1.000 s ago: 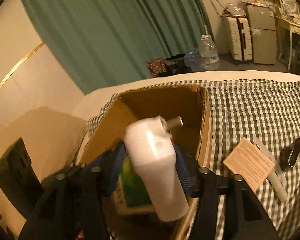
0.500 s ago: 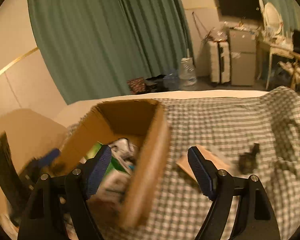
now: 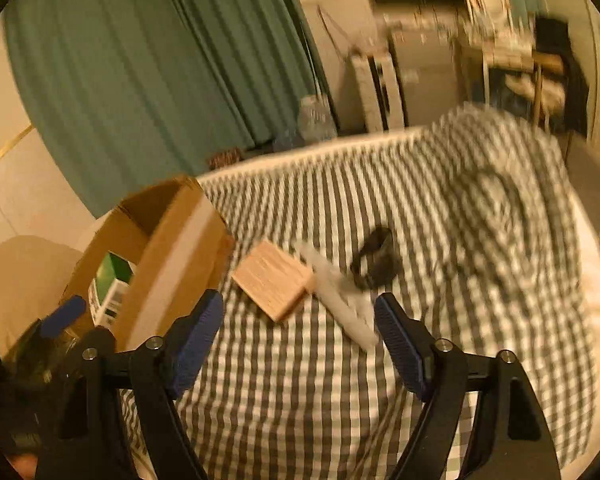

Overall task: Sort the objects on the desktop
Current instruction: 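Grasp the clear plastic tube with the right tool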

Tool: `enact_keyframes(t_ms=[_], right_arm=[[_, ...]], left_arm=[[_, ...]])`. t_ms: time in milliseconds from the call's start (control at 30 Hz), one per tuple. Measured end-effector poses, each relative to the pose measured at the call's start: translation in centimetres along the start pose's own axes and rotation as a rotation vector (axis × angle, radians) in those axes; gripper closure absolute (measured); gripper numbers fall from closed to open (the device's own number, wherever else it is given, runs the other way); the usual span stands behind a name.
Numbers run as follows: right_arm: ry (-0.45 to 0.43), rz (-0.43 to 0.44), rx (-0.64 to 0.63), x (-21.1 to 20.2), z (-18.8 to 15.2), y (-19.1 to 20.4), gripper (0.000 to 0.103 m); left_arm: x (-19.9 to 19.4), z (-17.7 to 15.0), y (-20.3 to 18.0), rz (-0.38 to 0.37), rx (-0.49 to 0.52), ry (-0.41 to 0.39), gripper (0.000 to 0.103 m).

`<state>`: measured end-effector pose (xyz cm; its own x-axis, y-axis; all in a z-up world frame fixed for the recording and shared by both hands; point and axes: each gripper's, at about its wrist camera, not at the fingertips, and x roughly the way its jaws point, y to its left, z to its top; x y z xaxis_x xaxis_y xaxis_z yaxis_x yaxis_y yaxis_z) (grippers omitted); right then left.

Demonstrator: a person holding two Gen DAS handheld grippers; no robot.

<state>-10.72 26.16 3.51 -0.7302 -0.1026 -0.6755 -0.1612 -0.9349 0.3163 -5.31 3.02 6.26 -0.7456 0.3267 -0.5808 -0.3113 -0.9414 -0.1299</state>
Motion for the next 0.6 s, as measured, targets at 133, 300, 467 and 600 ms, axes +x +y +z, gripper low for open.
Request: enact_keyframes(t_ms=[133,300,467,600], right_arm=[[0.118,-0.052,-0.041,4.2,0.1,-0.9,0.040],[0.270,-0.103,-0.145,9.9,0.8,-1.6,0.043],[0.416,-0.174,-0.278,14.9,0.3,-1.8,0.046],[0.518,-0.197,-0.284,17.4,-1.2,-3.1,0.061]], left_arm=[[4.0,-1.1,-2.2,0.028,0.029,0.075,0.000],[8.7,-3.2,-3.7,0.258,0.111,0.079,0.000],[10.9,-4.2,-4.9,0.381,0.215,0.057,0.000],[10.3,-3.8,-4.5,0.342,0.176,0.057,0.000]])
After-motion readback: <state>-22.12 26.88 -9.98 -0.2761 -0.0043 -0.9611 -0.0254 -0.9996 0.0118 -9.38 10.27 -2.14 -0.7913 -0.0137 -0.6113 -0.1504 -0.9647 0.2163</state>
